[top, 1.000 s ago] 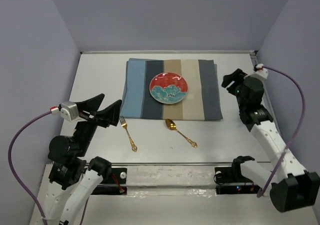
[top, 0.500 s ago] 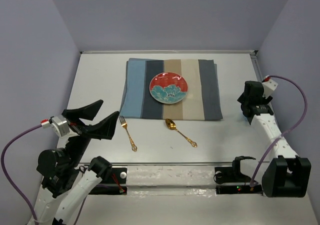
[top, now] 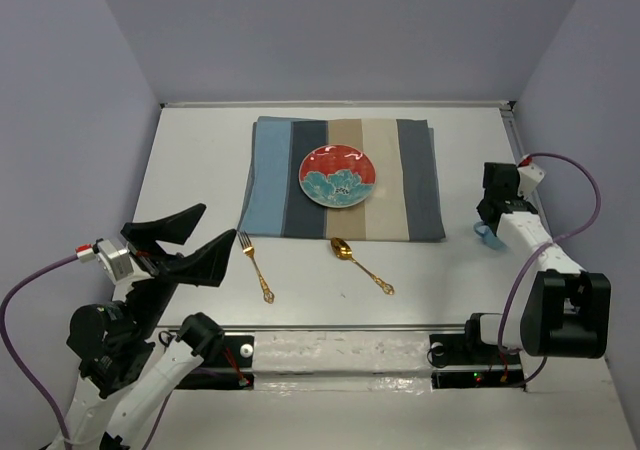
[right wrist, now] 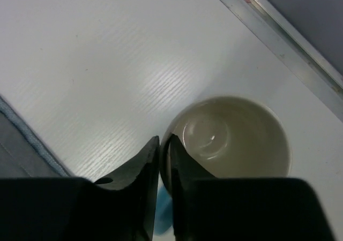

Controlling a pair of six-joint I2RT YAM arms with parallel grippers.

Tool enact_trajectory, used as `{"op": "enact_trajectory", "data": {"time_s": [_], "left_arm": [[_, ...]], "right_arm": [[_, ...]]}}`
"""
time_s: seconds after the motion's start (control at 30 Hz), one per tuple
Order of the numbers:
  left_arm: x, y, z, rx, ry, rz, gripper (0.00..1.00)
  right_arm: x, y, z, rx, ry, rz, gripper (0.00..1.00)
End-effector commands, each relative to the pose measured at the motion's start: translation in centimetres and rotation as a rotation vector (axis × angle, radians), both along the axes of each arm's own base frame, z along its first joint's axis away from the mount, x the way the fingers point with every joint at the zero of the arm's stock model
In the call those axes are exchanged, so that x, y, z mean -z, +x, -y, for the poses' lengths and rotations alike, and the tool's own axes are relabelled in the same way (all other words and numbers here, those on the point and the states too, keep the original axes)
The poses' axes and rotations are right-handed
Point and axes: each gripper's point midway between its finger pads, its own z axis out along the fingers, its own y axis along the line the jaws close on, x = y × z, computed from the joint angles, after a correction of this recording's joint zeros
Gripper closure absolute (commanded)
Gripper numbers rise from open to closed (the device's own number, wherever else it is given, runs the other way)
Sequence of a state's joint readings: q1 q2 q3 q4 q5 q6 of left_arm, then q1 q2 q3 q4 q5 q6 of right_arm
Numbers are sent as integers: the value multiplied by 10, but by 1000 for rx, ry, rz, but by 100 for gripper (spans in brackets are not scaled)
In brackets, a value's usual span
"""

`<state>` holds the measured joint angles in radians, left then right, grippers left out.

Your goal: Set the dinner table for one person

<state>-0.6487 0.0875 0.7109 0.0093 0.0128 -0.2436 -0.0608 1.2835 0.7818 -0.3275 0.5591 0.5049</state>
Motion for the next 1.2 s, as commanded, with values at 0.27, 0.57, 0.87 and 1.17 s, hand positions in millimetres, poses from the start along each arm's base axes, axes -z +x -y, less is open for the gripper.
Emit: {"op": "enact_trajectory", "data": {"time_s": [0.27,0.57,0.87,1.17], "left_arm": [[-3,7,-1,-27,3,2,1],[9,24,7,-52,38,-48,1],[20,43,3,-123,60,-109,1],[26,54,2,-164,82,-138,1]], "right_arm": [[-146,68,-48,-237,-148,286,100],[-156,192,-154,-626,-218,206,100],[-134,275,-199,-829,-222,160,100],[-97,302,-195,-819,-212,102,100]]}}
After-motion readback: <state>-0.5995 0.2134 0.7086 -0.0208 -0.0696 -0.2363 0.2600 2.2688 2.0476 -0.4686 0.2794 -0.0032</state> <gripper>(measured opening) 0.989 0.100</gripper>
